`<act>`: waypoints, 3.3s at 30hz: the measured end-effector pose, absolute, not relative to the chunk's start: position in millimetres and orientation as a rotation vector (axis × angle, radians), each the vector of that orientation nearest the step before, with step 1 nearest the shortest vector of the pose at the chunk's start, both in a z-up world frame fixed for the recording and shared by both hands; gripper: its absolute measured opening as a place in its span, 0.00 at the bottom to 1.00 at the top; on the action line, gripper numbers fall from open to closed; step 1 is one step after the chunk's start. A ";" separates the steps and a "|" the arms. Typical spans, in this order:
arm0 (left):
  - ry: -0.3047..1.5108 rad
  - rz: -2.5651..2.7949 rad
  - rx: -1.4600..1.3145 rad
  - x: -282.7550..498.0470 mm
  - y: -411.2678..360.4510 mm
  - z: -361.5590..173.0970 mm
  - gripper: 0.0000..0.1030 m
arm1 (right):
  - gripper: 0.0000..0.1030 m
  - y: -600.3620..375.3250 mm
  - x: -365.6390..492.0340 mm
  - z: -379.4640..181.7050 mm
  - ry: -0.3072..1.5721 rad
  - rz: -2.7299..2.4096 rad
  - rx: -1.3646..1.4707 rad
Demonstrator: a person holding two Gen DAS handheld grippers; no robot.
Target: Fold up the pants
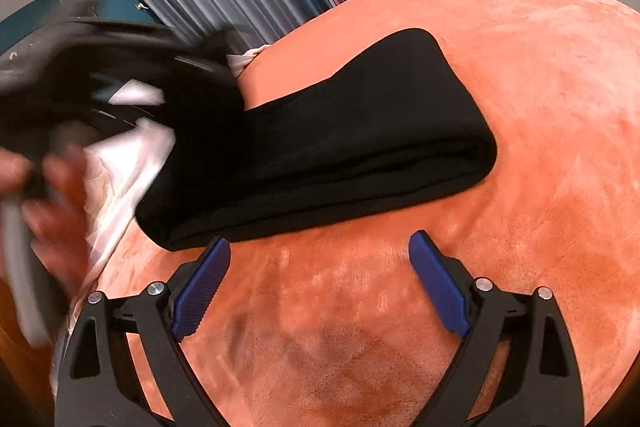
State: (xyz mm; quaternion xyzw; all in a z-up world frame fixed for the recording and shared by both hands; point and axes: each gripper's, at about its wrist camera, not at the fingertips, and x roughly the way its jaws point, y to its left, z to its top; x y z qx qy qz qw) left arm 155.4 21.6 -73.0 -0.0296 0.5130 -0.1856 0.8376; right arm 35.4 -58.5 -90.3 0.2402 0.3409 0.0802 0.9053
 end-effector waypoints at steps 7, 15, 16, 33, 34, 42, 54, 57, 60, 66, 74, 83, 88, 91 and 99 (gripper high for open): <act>0.846 -0.434 0.007 131.9 34.8 -1.0 0.65 | 0.85 -68.6 30.7 -91.8 0.677 0.195 0.540; 0.658 -0.351 -0.131 102.2 162.4 69.4 0.84 | 0.85 -91.6 17.9 -53.9 0.583 0.190 0.620; 0.665 -0.303 -0.124 103.0 171.7 64.2 0.84 | 0.86 -92.0 30.0 -39.2 0.597 0.206 0.602; 0.943 -0.113 -0.353 81.6 278.6 -74.0 0.84 | 0.15 -25.4 172.6 -30.2 0.924 0.181 0.419; 0.930 -0.135 -0.356 82.8 276.2 -68.7 0.84 | 0.15 -33.1 168.6 -13.1 0.887 0.197 0.434; 0.957 -0.260 -0.339 105.4 237.4 -78.5 0.84 | 0.28 -130.0 138.2 -55.2 0.996 0.017 0.424; 1.115 -0.258 -0.640 183.0 208.0 -128.8 0.95 | 0.68 -176.7 111.2 -69.9 0.929 0.127 0.716; 1.107 -0.231 -0.617 189.9 197.2 -126.7 0.95 | 0.77 -156.7 117.8 -88.8 0.954 0.130 0.724; 1.129 -0.284 -0.575 195.4 187.3 -126.7 0.44 | 0.38 -138.2 127.6 -86.2 0.949 0.129 0.678; 1.126 -0.441 -0.570 146.8 189.3 -81.2 0.26 | 0.29 -144.7 83.4 -37.0 0.900 0.239 0.673; 1.140 -0.412 -0.530 42.4 191.0 -113.0 0.55 | 0.46 -176.2 -29.7 -90.0 0.938 0.262 0.816; 0.801 -0.251 -0.220 12.7 181.4 6.2 0.67 | 0.18 -214.6 -42.9 -7.7 0.723 0.042 0.573; 0.817 -0.288 -0.129 13.8 138.1 6.2 0.71 | 0.17 -197.1 6.5 -22.6 0.803 0.064 0.421; 0.888 -0.256 -0.080 25.6 114.3 -21.3 0.71 | 0.17 -169.9 15.0 -23.8 0.810 0.182 0.383; 0.966 -0.180 -0.057 25.8 103.4 -64.9 0.71 | 0.20 -189.8 25.3 -48.7 0.877 0.235 0.441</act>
